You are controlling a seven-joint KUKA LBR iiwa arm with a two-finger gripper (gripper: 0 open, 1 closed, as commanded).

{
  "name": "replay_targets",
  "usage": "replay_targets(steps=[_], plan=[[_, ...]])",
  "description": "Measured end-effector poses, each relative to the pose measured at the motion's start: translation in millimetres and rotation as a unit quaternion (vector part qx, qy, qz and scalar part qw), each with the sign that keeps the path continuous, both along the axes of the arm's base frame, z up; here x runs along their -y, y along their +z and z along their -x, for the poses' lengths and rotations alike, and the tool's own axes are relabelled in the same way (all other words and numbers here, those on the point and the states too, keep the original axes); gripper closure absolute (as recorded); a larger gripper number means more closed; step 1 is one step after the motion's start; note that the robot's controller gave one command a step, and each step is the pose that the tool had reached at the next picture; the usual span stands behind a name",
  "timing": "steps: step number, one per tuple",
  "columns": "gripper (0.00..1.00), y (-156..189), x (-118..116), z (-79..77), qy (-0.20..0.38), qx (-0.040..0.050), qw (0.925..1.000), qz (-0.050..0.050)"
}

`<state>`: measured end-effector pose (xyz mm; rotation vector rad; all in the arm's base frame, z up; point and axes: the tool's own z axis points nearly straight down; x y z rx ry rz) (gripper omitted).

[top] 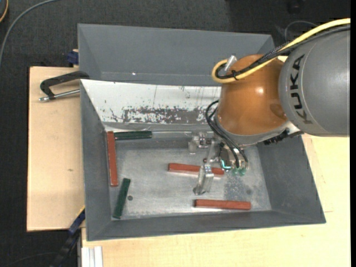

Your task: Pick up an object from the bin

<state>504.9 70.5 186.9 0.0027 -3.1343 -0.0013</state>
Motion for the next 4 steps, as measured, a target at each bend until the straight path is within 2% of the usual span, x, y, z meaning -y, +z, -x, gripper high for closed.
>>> replay_targets(steps=[1, 2, 3, 4], plan=[[0.00, -120.2, 51.7, -19.7, -0.020, 0.0010, 0.9998, 0.001], [1.00, -116.4, 49.8, -21.0, -0.019, 0.0038, 0.9998, 0.000], [1.00, 72.5, 51.7, -1.4, 0.035, 0.0107, 0.9993, 0.000], [1.00, -33.3, 16.6, -25.8, 0.075, 0.0008, 0.9972, -0.001]])
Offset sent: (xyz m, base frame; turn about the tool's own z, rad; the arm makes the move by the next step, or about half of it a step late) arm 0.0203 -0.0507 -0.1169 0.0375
